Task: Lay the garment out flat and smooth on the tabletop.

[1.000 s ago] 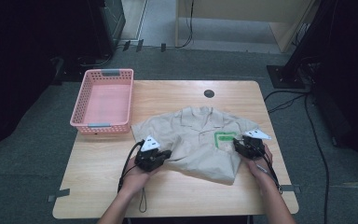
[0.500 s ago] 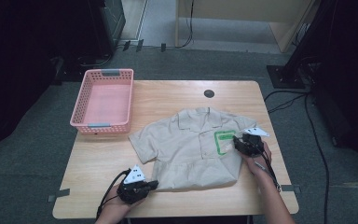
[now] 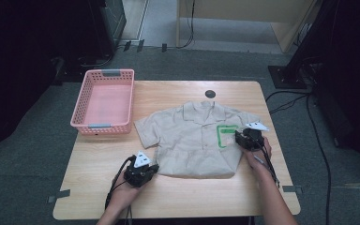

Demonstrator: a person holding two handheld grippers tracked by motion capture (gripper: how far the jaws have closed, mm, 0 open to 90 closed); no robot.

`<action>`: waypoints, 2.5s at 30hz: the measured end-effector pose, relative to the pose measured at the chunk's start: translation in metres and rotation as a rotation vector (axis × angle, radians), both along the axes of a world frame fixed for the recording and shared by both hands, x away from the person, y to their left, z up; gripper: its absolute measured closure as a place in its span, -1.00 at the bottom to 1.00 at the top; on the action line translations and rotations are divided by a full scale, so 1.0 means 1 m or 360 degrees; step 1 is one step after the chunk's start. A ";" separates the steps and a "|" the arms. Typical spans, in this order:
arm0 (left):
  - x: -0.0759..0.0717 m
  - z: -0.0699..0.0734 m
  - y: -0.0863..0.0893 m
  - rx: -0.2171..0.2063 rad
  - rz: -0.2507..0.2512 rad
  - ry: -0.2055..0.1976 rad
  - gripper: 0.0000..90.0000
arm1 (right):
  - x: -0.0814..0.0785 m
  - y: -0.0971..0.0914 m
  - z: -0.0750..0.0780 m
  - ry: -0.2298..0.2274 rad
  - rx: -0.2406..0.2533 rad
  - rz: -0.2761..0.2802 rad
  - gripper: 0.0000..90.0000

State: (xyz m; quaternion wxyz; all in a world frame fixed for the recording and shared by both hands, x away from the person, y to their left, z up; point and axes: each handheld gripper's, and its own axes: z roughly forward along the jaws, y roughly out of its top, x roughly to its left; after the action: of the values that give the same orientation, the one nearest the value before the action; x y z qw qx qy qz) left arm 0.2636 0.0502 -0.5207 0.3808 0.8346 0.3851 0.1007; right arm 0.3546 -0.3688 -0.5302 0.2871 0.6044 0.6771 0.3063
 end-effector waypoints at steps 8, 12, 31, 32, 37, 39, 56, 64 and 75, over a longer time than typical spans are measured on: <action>-0.002 -0.006 -0.001 -0.0039 0.0054 -0.0109 0.99 | 0.021 0.000 0.003 0.0053 -0.0002 -0.0021 0.24; -0.001 -0.007 0.000 -0.0062 0.0061 -0.0097 0.99 | 0.024 0.001 0.008 0.0109 -0.0034 -0.0013 0.20; -0.001 -0.007 0.001 -0.0077 0.0069 -0.0088 0.99 | -0.036 0.035 0.043 0.0143 0.0278 0.0454 0.10; -0.001 -0.007 0.001 -0.0077 0.0069 -0.0088 0.99 | -0.038 0.037 0.042 0.0171 0.0317 0.0475 0.08; -0.001 -0.007 0.001 -0.0079 0.0069 -0.0086 0.99 | -0.047 0.044 0.035 0.0347 0.0502 0.0618 0.03; -0.001 -0.007 0.001 -0.0079 0.0070 -0.0086 0.99 | -0.050 0.048 0.031 0.0357 0.0451 0.0623 0.28; -0.001 -0.007 0.003 -0.0092 0.0072 -0.0070 0.95 | -0.139 0.044 0.030 -0.0194 0.0073 0.1192 0.95; -0.001 -0.007 0.004 -0.0129 0.0068 -0.0048 0.82 | -0.168 0.018 0.014 -0.0133 -0.0032 0.1524 0.62; 0.000 -0.008 0.006 -0.0160 0.0047 -0.0031 0.60 | -0.135 -0.012 0.043 -0.0144 0.0234 0.1223 0.29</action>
State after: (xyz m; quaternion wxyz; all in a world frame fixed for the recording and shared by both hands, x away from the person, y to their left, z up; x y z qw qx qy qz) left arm 0.2632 0.0558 -0.5282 0.4246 0.8075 0.3983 0.0949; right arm 0.2194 -0.3805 -0.4867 0.1371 0.3117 0.8169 0.4655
